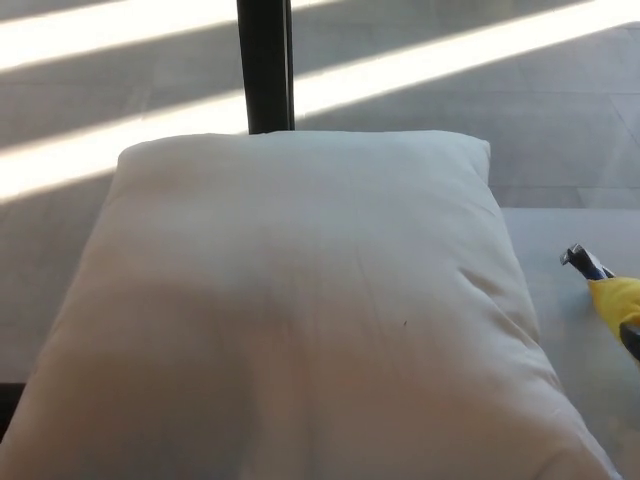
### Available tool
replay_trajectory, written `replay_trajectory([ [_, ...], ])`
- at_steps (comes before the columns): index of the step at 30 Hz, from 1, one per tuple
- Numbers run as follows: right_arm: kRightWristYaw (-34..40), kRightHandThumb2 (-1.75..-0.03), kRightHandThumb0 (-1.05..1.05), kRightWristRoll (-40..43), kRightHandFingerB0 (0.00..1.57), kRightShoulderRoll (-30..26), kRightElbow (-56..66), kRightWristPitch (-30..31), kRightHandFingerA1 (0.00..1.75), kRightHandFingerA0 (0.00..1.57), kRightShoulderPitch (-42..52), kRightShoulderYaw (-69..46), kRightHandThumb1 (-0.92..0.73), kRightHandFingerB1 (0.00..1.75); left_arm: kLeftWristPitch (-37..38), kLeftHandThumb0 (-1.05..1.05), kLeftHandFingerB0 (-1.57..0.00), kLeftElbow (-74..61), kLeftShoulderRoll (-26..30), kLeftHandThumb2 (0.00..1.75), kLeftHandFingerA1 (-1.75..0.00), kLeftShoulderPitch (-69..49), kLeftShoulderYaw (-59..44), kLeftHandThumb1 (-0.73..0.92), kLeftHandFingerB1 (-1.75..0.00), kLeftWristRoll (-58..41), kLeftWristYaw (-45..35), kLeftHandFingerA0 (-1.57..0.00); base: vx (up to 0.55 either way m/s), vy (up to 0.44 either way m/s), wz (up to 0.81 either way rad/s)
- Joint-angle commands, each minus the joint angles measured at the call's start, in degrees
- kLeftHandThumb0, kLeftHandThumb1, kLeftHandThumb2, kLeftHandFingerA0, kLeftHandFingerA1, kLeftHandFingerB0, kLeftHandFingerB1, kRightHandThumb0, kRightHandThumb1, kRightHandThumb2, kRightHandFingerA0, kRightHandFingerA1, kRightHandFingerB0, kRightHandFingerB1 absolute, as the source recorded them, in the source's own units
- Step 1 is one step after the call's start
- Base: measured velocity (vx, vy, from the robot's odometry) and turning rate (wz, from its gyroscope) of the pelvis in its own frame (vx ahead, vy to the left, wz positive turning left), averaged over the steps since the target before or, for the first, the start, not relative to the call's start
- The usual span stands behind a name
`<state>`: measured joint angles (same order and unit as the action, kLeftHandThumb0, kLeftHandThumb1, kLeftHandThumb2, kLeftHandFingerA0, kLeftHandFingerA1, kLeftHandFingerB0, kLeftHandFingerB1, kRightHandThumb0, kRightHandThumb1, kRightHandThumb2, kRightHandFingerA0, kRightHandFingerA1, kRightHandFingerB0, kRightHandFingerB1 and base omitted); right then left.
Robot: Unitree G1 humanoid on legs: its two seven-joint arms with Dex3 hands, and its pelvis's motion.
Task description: A hammer is kept on the right hand side and a pillow is kept on the left hand side on the desk infront of the robot and the robot uses its right hand to pick up the hammer and makes a downward swinging motion to hit the pillow
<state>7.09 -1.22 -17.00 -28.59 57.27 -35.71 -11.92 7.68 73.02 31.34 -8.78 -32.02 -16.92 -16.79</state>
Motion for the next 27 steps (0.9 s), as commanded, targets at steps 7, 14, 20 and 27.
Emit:
replay_trajectory([
  [7,8.0,-0.80,-0.19,-26.4,0.78,-15.6,-9.5,-48.5,1.62,0.88,9.3,30.8,-0.69,1.11,1.1,-0.67,-0.38,0.1,0.6,0.99,-0.64,-1.3,0.9,0.61,-0.56,0.8,-0.5,-0.59,0.00,0.000,0.00],
  [14,4.1,-0.59,-0.32,-24.4,0.40,-15.2,-8.7,-46.2,1.26,0.75,9.3,33.4,-0.61,0.40,0.4,-0.66,-0.42,0.3,0.6,0.98,-0.65,-0.8,0.3,0.59,-0.57,0.2,0.0,-0.60,0.00,0.000,0.00],
  [20,-3.5,-0.61,-0.59,-24.8,0.12,-16.8,-6.5,-36.9,0.39,0.07,8.0,38.8,-0.62,0.24,0.5,-0.67,-0.47,0.1,0.6,0.63,-0.53,-0.9,0.7,0.75,-0.44,0.6,0.3,-0.65,0.00,0.000,0.00],
  [27,-8.0,-0.80,-0.97,-21.8,0.00,-18.4,-5.7,-33.9,0.00,0.00,6.7,41.2,-0.60,0.00,1.3,-0.67,-0.41,0.2,0.6,0.99,-0.66,-1.1,1.3,0.60,-0.58,1.2,0.0,-0.60,0.00,0.000,0.00],
])
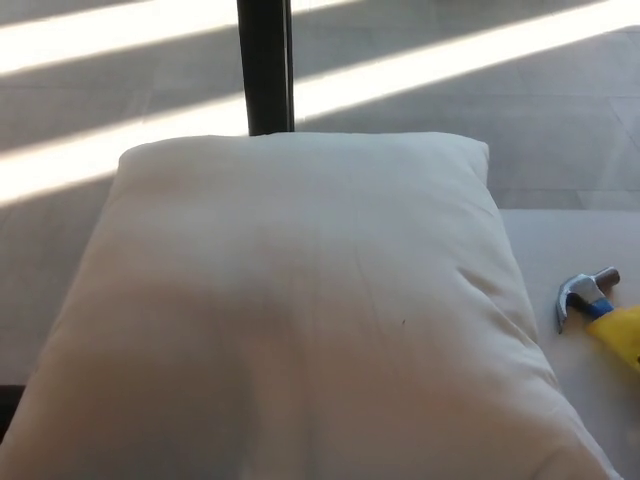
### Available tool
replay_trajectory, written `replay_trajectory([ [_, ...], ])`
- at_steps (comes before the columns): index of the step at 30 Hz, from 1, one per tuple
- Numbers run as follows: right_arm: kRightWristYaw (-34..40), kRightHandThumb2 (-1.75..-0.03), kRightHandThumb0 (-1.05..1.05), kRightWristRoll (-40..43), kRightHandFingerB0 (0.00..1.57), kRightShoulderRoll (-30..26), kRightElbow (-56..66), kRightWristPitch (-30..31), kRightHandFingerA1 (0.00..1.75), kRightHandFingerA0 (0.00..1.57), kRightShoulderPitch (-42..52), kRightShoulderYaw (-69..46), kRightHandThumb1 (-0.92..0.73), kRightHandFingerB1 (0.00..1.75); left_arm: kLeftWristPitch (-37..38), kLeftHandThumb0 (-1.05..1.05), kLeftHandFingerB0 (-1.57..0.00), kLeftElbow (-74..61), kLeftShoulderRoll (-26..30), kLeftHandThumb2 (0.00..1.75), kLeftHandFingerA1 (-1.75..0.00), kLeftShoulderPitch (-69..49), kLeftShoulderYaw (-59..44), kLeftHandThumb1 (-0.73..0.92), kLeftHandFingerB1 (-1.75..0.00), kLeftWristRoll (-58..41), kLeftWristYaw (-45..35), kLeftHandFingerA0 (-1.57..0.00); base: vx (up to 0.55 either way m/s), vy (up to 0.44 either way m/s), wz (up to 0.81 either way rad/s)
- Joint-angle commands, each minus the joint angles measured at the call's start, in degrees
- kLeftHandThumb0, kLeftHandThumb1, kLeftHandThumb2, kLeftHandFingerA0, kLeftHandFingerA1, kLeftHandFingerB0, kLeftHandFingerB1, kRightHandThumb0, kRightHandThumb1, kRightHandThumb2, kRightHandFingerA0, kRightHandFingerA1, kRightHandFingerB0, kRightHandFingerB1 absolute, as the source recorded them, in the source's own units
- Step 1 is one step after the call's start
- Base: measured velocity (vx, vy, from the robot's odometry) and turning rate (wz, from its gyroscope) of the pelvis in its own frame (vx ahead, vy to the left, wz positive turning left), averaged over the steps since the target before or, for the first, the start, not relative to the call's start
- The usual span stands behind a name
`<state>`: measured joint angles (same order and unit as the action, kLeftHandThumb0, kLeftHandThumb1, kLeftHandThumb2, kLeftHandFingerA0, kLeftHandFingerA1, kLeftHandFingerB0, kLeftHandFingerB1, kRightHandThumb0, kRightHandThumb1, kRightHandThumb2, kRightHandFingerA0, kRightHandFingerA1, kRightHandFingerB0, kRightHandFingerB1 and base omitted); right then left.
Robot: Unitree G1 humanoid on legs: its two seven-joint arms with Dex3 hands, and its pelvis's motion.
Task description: A hammer is kept on the right hand side and a pillow is kept on the left hand side on the desk infront of the robot and the robot uses its right hand to pick up the hammer and makes a downward swinging motion to hit the pillow
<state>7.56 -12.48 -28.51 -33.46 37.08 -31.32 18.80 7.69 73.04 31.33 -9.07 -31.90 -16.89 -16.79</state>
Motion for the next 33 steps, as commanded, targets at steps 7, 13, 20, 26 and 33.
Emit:
replay_trajectory([
  [7,-12.0,-0.66,-1.05,-7.5,0.00,-8.4,-2.0,-13.9,0.00,0.00,-0.3,9.7,-0.78,0.00,1.1,-0.67,-0.39,0.2,0.6,0.99,-0.65,-0.8,1.4,0.61,-0.56,1.1,0.3,-0.59,0.00,0.000,0.00],
  [13,-15.2,-0.65,-1.05,-4.5,0.00,-10.1,-1.0,-15.9,0.00,0.00,-0.7,4.9,-0.78,0.00,1.3,-0.68,-0.39,0.1,0.7,0.99,-0.64,-0.9,2.2,0.61,-0.56,1.2,0.6,-0.59,0.00,0.000,0.00],
  [20,-16.7,-0.91,-1.05,0.5,0.00,-15.1,1.4,-19.4,0.00,0.00,1.8,-9.0,-0.65,0.00,1.7,-0.67,-0.40,-0.2,0.8,0.99,-0.63,-1.4,2.6,0.61,-0.57,1.5,0.4,-0.57,0.00,0.000,0.00],
  [26,-13.5,-0.91,-1.04,6.0,0.00,-20.3,3.8,-19.8,0.00,0.00,8.5,-28.1,-0.67,0.00,1.2,-0.65,-0.40,-0.1,0.7,0.99,-0.63,-1.1,1.7,0.59,-0.57,0.6,0.1,-0.57,0.00,0.000,0.00],
  [33,-0.2,-0.80,-0.78,14.4,0.02,-18.1,-4.2,-26.2,0.00,0.00,17.4,-55.0,-0.70,0.21,0.3,-0.65,-0.52,0.1,0.9,0.63,-0.54,-0.7,0.8,0.75,-0.45,-0.3,0.3,-0.68,0.00,0.000,0.00],
])
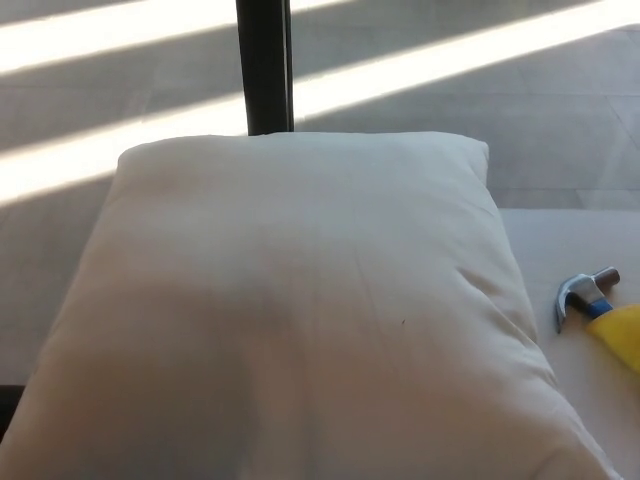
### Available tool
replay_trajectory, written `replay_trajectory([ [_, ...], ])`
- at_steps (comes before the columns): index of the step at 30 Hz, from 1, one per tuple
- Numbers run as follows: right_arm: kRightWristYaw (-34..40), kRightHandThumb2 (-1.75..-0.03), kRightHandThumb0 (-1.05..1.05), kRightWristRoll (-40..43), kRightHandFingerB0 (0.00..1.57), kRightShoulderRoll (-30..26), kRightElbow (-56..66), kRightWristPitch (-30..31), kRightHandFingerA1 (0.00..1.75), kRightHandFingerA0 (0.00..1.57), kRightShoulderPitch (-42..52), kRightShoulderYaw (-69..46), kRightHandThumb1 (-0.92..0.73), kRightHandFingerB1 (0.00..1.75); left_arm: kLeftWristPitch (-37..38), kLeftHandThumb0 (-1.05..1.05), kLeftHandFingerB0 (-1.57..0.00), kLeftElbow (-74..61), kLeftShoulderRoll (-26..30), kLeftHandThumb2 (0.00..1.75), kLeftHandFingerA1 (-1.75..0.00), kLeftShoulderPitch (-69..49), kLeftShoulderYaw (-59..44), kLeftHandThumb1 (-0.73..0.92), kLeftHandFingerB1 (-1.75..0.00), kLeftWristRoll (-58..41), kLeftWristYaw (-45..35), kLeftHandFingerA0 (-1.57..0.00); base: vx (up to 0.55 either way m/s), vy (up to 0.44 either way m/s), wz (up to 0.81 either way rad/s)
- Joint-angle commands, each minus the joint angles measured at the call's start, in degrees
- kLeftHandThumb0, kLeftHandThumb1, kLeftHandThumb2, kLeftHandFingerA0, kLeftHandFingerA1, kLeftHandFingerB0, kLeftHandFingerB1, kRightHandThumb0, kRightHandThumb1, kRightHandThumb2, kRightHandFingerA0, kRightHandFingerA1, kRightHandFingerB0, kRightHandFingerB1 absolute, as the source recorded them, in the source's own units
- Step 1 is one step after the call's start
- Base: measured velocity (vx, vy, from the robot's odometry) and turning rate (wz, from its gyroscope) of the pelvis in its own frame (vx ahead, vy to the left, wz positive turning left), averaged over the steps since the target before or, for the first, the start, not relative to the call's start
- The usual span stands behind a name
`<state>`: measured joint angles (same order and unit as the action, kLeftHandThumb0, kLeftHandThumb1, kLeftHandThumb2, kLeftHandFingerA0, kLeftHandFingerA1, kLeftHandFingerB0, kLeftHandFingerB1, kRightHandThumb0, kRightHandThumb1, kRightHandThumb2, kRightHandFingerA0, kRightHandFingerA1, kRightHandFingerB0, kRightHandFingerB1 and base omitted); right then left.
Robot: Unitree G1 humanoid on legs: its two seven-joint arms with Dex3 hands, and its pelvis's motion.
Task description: A hammer is kept on the right hand side and a pillow is kept on the left hand side on the desk infront of the robot and the robot uses its right hand to pick up the hammer and makes a downward swinging motion to hit the pillow
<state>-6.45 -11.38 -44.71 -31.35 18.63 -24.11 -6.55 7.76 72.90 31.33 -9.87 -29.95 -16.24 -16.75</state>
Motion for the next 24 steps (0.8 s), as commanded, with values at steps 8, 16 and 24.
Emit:
replay_trajectory([
  [8,24.6,-0.80,-0.77,17.4,0.11,3.5,-19.9,-17.2,0.10,0.00,17.8,-40.4,-0.51,0.33,0.3,-0.66,-0.42,0.3,0.8,0.98,-0.65,0.6,-1.3,0.59,-0.57,-1.0,0.3,-0.60,0.00,0.000,0.00],
  [16,25.1,-0.85,-0.66,20.7,0.08,10.7,-26.8,-22.1,0.23,0.00,18.1,-45.0,-0.48,0.39,0.3,-0.66,-0.42,0.6,0.5,0.97,-0.65,1.0,-1.5,0.59,-0.57,-1.2,0.3,-0.61,0.00,0.000,0.00],
  [24,24.4,-0.89,-0.62,24.3,0.03,13.5,-30.2,-16.6,0.35,0.00,14.6,-49.9,-0.47,0.40,0.2,-0.67,-0.41,0.8,0.4,0.97,-0.66,1.0,-1.8,0.58,-0.57,-1.3,0.2,-0.61,0.00,0.000,0.00],
])
